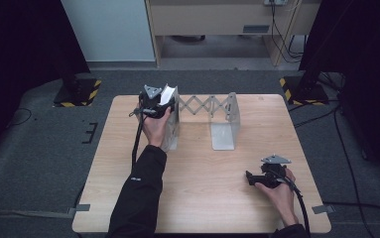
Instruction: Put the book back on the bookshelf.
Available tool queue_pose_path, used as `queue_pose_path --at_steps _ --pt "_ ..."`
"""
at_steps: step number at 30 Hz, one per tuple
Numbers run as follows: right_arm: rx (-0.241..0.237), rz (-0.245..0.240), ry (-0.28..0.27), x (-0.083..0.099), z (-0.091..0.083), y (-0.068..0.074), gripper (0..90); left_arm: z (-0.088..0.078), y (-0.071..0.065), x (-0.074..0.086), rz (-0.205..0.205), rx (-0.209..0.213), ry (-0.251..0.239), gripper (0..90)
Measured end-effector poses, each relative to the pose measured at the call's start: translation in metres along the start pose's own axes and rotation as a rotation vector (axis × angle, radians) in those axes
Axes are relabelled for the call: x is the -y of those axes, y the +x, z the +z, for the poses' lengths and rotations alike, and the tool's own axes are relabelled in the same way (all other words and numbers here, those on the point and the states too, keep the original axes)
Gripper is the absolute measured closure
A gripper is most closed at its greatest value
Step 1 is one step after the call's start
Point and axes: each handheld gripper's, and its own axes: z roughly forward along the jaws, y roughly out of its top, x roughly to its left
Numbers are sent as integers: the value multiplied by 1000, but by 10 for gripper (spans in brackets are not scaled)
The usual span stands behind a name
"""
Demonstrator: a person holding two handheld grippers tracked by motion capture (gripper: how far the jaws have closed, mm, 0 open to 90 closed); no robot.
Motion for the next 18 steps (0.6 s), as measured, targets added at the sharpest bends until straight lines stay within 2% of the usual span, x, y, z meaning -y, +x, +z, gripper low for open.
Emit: queue_pose_path --at_steps 4,6,10,16,18 --pt "0 0 0 0 0 0 47 -5 2 2 -11 32 -31 400" --pt "0 0 0 0 0 0 47 -9 4 5 -19 61 -54 375" --pt "0 0 0 0 0 0 46 -20 7 13 -1 81 -52 345" --pt "0 0 0 0 0 0 46 -38 12 35 -7 140 -41 325" --pt "0 0 0 0 0 0 46 -43 14 42 1 147 -42 323"
